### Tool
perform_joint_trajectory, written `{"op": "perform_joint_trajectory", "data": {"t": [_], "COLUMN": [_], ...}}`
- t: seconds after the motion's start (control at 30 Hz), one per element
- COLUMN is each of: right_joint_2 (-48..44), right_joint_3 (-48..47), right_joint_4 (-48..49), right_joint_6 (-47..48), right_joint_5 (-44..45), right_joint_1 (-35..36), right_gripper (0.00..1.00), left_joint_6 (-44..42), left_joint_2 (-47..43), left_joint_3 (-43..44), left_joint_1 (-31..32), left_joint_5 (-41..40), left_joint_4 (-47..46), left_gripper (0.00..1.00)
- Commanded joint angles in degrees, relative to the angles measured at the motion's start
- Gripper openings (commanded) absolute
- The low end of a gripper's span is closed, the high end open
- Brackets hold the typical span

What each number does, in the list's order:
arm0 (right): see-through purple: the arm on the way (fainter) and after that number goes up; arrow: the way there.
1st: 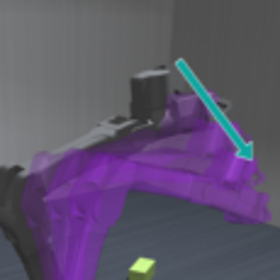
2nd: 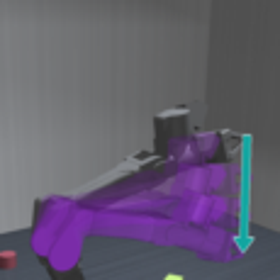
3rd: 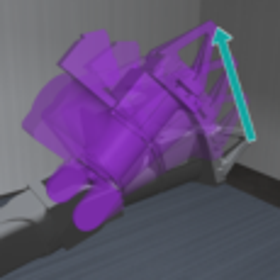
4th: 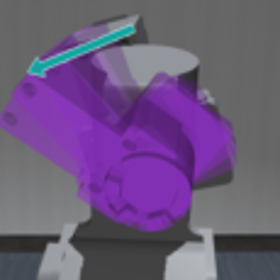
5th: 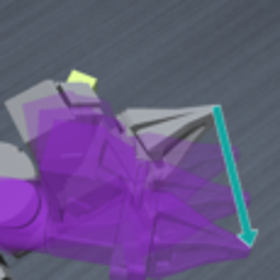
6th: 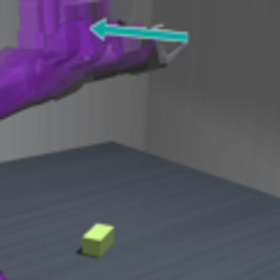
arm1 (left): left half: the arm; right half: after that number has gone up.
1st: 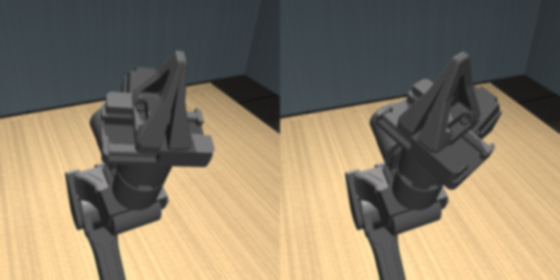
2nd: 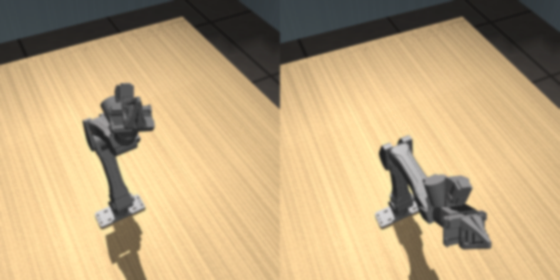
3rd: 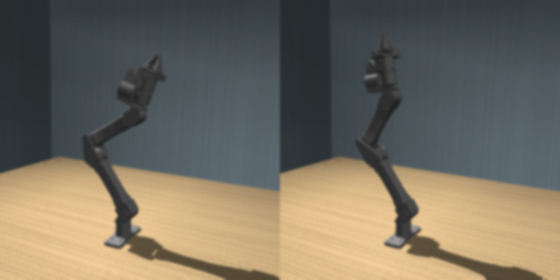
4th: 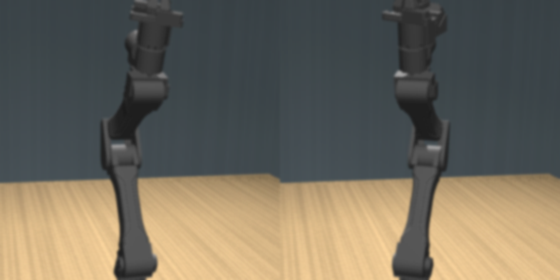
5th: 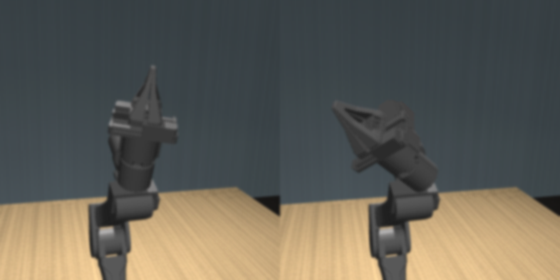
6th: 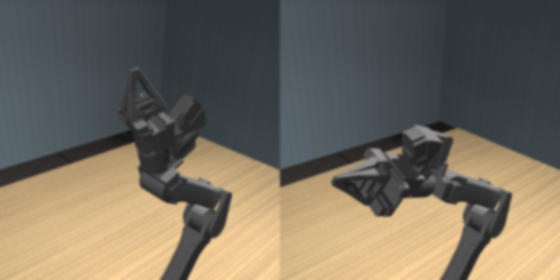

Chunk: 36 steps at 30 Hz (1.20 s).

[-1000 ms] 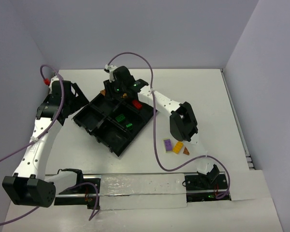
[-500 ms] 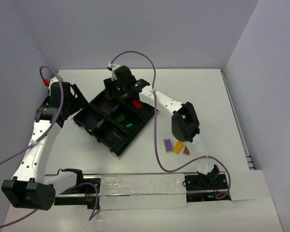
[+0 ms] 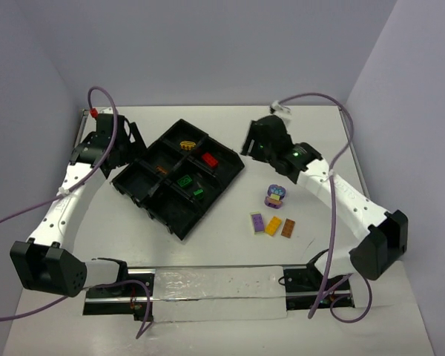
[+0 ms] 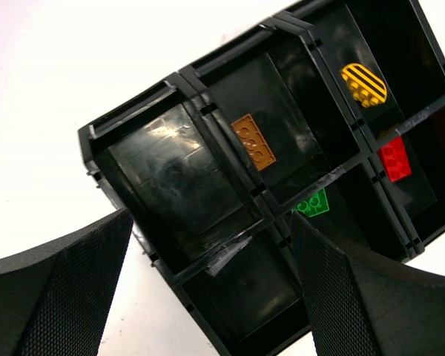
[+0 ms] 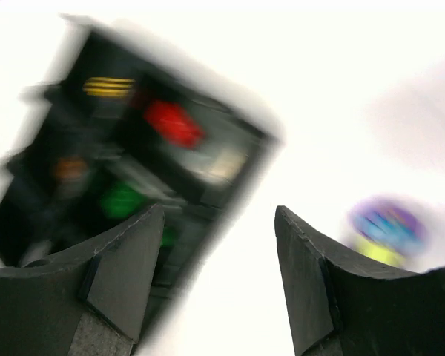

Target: Sort the legos into containers by color

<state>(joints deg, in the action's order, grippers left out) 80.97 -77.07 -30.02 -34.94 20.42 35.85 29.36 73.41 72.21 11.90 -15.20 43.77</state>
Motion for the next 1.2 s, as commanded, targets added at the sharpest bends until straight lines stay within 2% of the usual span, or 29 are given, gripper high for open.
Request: {"op": "perform_joint_trajectory", "data": {"t": [0.0,0.13,0.2,0.37,0.57,0.73,0.93,1.17], "right_joint_2": [-5.1,-9.3,-10.0,-9.3,-10.1,-8.8,-8.8,-5.9], "right_joint_3": [10.7,16.1,18.4,20.9,26.4,29.8,33.7,33.7], "right_joint_4": [-11.1,-8.9,-8.8,-11.7,-8.8,-5.8,-3.5,-2.0], "right_joint_6": [-12.1,-9.5,-7.7,-6.1,-6.6,-6.6,-7.6,-6.6], "right_joint_5": [-1.6,-8.1,-11.5,-13.4,-14.5,-16.9,-15.9,-14.4], "right_joint_1": [-7.4,-7.1,-4.8,2.9,4.1,4.4,4.7,4.8], "right_gripper": [0.69,0.69,0.69,0.71,0.76,0.76,0.68,0.62], "left_joint_6": [-1.6,-1.3,-1.3,-1.8,-2.2,-2.1,-2.6,-2.4], "left_joint_2": [1.7,2.6,3.2,3.8,3.4,2.9,2.7,2.2], "left_joint_3": [4.1,4.2,4.2,5.6,5.5,4.6,4.7,4.2], "left_joint_1": [1.6,2.8,3.0,3.0,3.0,3.2,3.3,3.7], "left_joint_5": [1.3,1.4,1.1,-0.2,-0.7,0.4,0.3,1.0], "left_joint_4": [-1.9,-1.9,-1.6,-0.5,-0.6,-0.8,-1.2,-1.1], "left_gripper": [0.95,0.94,0.94,0.94,0.94,0.94,0.94,0.94]}}
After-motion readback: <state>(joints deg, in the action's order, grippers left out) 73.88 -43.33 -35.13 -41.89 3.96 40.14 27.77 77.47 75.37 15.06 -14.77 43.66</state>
